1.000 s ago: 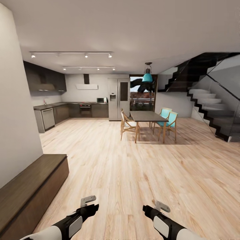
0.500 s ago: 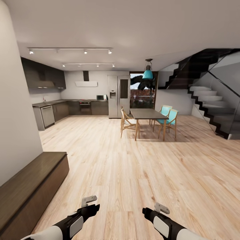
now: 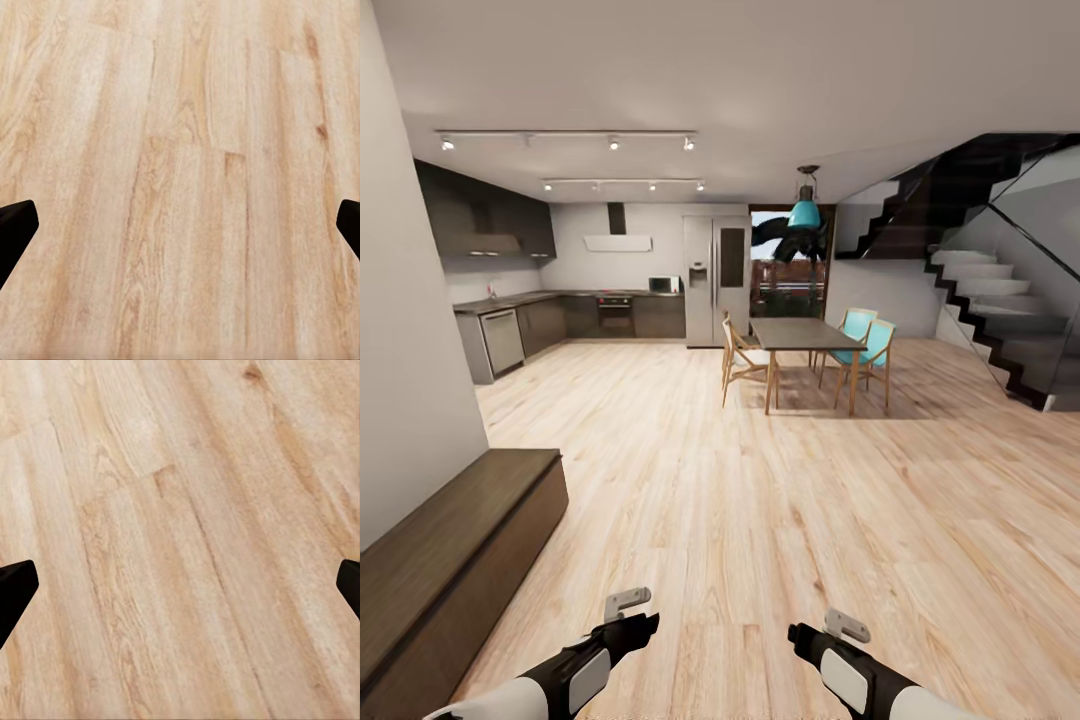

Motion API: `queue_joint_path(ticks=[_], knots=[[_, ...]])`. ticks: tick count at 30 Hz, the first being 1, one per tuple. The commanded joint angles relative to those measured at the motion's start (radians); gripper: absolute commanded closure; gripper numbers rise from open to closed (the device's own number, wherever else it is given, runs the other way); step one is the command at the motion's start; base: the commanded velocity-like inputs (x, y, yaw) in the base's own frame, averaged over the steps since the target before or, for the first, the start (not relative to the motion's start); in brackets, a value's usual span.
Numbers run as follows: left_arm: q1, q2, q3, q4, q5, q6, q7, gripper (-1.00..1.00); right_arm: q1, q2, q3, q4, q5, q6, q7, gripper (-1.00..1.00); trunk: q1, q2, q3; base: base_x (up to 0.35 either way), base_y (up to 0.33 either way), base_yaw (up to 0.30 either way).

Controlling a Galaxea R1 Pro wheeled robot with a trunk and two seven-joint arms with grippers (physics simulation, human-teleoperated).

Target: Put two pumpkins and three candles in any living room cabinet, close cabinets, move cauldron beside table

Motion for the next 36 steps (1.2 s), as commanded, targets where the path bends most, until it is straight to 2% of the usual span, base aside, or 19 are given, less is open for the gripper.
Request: queue_joint_path(ticks=[1, 8, 22, 36], knots=[[-0.001, 0.000, -0.008, 0.001, 0.010, -0.004, -0.002, -1.00, -0.001, 0.000, 0.008, -0.001, -0.008, -0.001, -0.006, -1.00, 0.000, -0.001, -0.003, 0.000, 0.000, 0.000], [-0.001, 0.000, -0.009, 0.001, 0.010, -0.004, -0.001, -1.00, -0.001, 0.000, 0.008, 0.001, -0.008, -0.001, -0.006, -1.00, 0.000, -0.001, -0.014, 0.102, 0.000, 0.000], [-0.001, 0.000, -0.009, 0.001, 0.010, -0.003, -0.001, -1.00, -0.001, 0.001, 0.010, -0.002, -0.005, -0.016, 0.003, -1.00, 0.000, -0.001, -0.023, 0.314, 0.000, 0.002], [-0.001, 0.000, -0.009, 0.001, 0.010, -0.003, -0.001, -1.00, -0.001, 0.000, 0.010, -0.001, -0.005, -0.015, 0.004, -1.00, 0.000, -0.001, -0.029, 0.329, 0.000, -0.254]])
